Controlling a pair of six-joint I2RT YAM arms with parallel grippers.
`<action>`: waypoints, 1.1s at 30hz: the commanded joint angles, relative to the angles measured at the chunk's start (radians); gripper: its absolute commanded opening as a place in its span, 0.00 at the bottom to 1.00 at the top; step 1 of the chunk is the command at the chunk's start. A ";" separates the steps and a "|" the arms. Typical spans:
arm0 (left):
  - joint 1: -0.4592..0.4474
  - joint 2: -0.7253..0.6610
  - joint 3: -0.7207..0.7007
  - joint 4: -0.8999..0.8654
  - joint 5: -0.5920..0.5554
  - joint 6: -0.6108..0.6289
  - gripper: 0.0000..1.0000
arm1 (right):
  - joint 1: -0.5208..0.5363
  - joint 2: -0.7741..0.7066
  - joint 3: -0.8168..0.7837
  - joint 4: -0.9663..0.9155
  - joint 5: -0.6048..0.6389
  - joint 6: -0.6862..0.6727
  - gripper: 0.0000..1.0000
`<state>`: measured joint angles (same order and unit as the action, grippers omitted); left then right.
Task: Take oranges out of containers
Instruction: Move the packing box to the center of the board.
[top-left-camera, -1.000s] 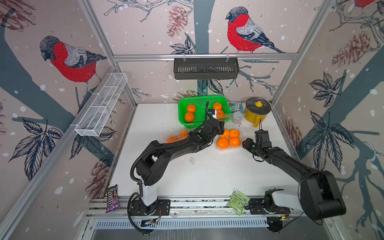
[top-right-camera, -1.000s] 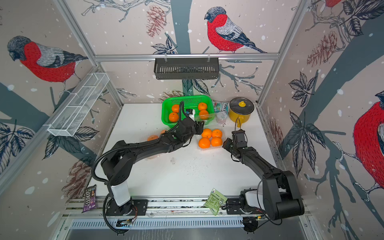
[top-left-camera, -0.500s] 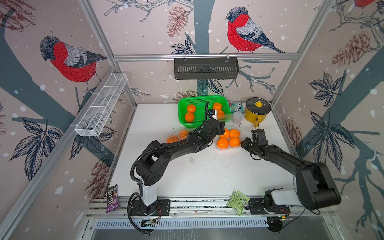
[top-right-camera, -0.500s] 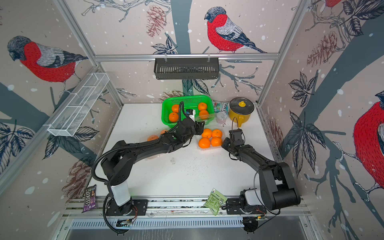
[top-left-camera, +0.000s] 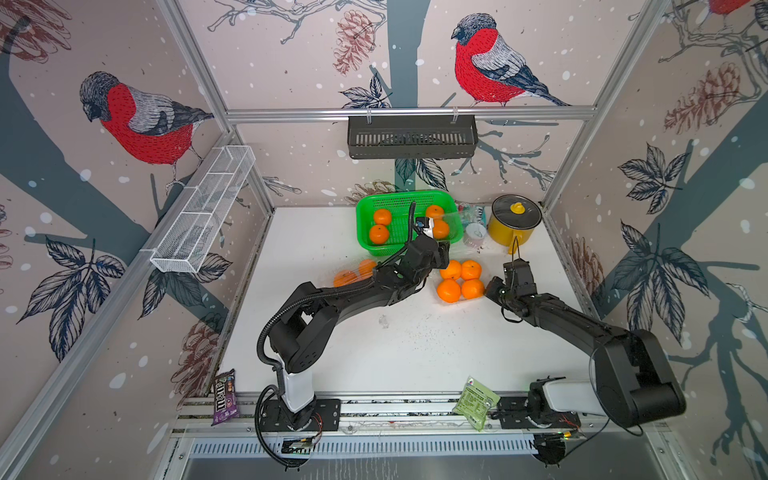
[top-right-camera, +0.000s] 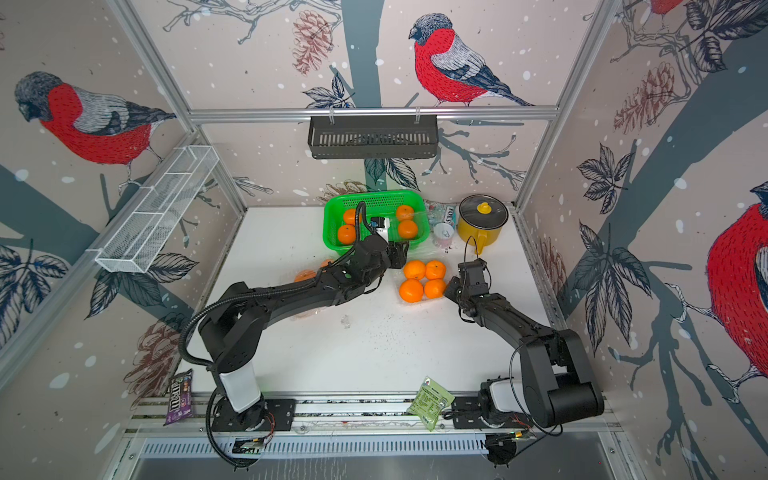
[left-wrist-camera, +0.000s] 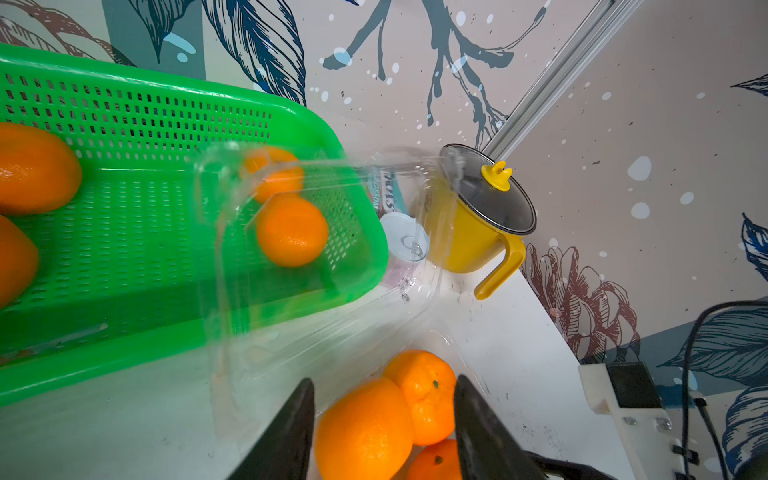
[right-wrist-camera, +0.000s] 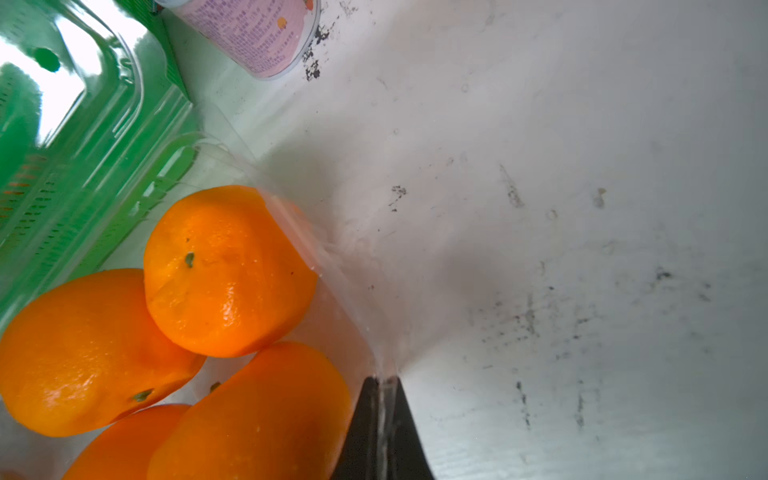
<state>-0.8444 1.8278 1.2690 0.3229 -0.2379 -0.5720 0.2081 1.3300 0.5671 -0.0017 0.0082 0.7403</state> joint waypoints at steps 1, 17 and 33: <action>0.002 -0.014 0.001 -0.015 0.005 -0.011 0.53 | -0.001 -0.045 -0.020 -0.060 0.054 -0.029 0.03; -0.001 -0.018 -0.026 -0.027 0.028 -0.034 0.53 | 0.085 -0.431 -0.226 -0.198 0.093 0.123 0.08; 0.000 -0.159 -0.135 0.009 0.028 0.011 0.54 | 0.354 -0.613 -0.013 -0.531 0.234 0.234 0.75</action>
<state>-0.8444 1.7088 1.1477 0.2882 -0.2096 -0.5930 0.5266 0.7101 0.5232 -0.4652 0.2089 0.9470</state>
